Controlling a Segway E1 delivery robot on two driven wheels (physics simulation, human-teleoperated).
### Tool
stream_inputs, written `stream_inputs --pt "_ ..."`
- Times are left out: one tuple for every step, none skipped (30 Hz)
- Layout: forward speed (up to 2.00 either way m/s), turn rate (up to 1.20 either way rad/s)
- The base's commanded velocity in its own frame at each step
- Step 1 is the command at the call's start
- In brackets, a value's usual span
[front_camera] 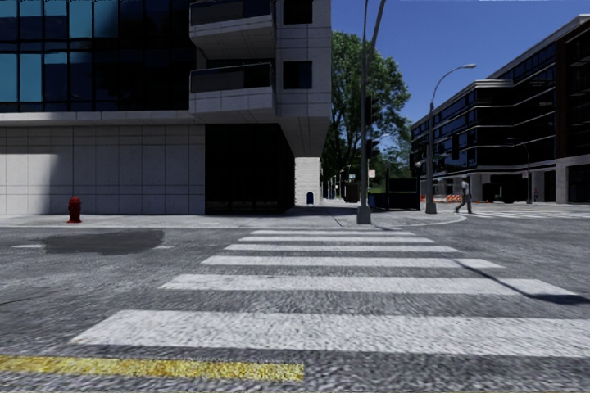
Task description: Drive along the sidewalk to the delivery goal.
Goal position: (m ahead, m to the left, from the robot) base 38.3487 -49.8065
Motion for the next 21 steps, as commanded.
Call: stream_inputs --pt "2.00 -0.24" --pt "2.00 -0.24" --pt "2.00 -0.24" --pt "2.00 -0.24" --pt "2.00 -0.22" --pt "2.00 -0.22" --pt "2.00 -0.13" --pt "2.00 -0.01" --pt "2.00 -0.01" --pt "2.00 0.00" --pt "2.00 0.00" --pt "2.00 0.00" --pt "2.00 0.00" --pt "2.00 0.00" --pt "2.00 0.00" --pt "2.00 0.00" --pt "2.00 0.00" --pt "2.00 0.00" --pt "2.00 0.00" --pt "2.00 0.00" --pt "2.00 0.00"
